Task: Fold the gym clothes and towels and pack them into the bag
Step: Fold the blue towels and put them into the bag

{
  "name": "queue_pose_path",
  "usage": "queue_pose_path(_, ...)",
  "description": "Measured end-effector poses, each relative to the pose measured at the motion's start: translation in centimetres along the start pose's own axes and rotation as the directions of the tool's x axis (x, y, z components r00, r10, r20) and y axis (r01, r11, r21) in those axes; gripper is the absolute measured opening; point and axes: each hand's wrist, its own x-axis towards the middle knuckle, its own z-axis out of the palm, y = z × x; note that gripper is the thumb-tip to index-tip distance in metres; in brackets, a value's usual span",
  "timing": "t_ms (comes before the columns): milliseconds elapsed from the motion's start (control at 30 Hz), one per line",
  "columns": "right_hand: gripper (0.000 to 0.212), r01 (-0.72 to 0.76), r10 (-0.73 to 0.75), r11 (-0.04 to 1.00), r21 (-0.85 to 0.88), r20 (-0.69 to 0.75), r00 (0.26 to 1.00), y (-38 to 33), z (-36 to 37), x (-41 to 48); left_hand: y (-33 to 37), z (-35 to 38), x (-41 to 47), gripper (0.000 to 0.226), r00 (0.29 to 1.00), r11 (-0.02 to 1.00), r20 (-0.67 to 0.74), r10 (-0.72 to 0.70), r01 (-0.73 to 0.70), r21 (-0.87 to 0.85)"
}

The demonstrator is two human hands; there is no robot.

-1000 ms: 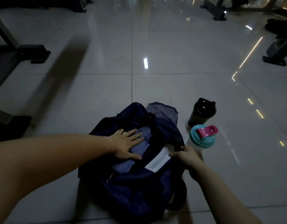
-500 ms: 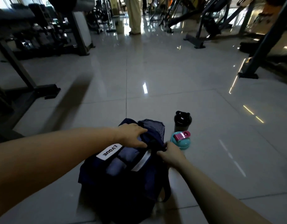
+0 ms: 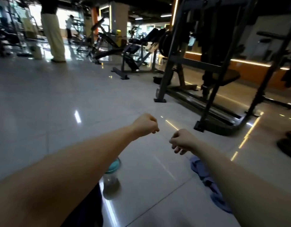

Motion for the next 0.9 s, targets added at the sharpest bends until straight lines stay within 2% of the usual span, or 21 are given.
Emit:
queue_pose_path(133, 0.01, -0.159, 0.158, 0.987, -0.008, -0.095, 0.983, 8.4, -3.4, 1.0, 2.0, 7.4, 3.6, 0.021, 0.985, 0.999, 0.168, 0.033, -0.032, -0.003)
queue_pose_path(200, 0.015, -0.232, 0.228, 0.972, -0.029, -0.103, 0.968, 13.3, -4.2, 1.8, 1.7, 11.8, 5.7, 0.025, 0.976, 0.999, 0.215, 0.022, -0.027, 0.021)
queue_pose_path(300, 0.019, -0.332, 0.323, 0.942, -0.055, -0.133, 0.937, 21.0, -4.2, 3.4, 0.1, 18.4, 9.0, 0.019, 0.965, 0.989, 0.263, -0.012, -0.028, 0.145)
queue_pose_path(367, 0.03, -0.375, 0.357, 0.913, -0.162, -0.131, 0.925, 25.5, -3.8, 4.3, -1.1, 22.8, 11.0, 0.018, 0.949, 0.976, 0.313, -0.042, -0.029, 0.217)
queue_pose_path(433, 0.039, -0.396, 0.38, 0.894, -0.21, -0.112, 0.918, 29.2, -2.8, 5.2, -2.1, 26.8, 12.6, 0.022, 0.926, 0.962, 0.374, -0.059, -0.047, 0.27)
queue_pose_path(500, 0.036, -0.396, 0.396, 0.879, -0.264, -0.055, 0.917, 33.0, -1.2, 6.7, -2.8, 30.8, 14.0, 0.024, 0.905, 0.95, 0.421, -0.056, -0.081, 0.301)
queue_pose_path(567, 0.028, -0.407, 0.438, 0.874, -0.266, 0.068, 0.897, 36.9, 0.7, 8.4, -3.6, 34.8, 15.2, 0.024, 0.881, 0.941, 0.473, -0.026, -0.137, 0.308)
queue_pose_path(667, 0.055, -0.377, 0.431, 0.876, -0.3, 0.141, 0.891, 39.1, 2.8, 7.6, -4.9, 40.3, 16.1, 0.023, 0.842, 0.938, 0.539, 0.015, -0.198, 0.283)
queue_pose_path(700, 0.059, -0.367, 0.421, 0.88, -0.3, 0.138, 0.896, 39.3, 3.3, 7.0, -5.3, 41.9, 16.2, 0.027, 0.823, 0.939, 0.567, 0.043, -0.227, 0.258)
queue_pose_path(767, 0.067, -0.411, 0.446, 0.848, -0.335, 0.029, 0.895, 40.3, 4.4, 6.0, -5.8, 44.6, 15.9, 0.047, 0.763, 0.923, 0.639, 0.1, -0.311, 0.227)
queue_pose_path(833, 0.06, -0.416, 0.432, 0.836, -0.357, -0.039, 0.901, 41.3, 5.9, 5.6, -6.6, 46.5, 15.5, 0.067, 0.74, 0.873, 0.662, 0.119, -0.396, 0.285)
queue_pose_path(867, 0.048, -0.405, 0.422, 0.843, -0.353, -0.032, 0.906, 41.1, 6.0, 5.4, -6.9, 47.1, 15.3, 0.064, 0.748, 0.845, 0.651, 0.129, -0.427, 0.323)
queue_pose_path(900, 0.033, -0.413, 0.435, 0.853, -0.32, -0.003, 0.9, 41.2, 6.2, 5.7, -7.1, 47.5, 15.2, 0.051, 0.755, 0.827, 0.639, 0.146, -0.448, 0.34)
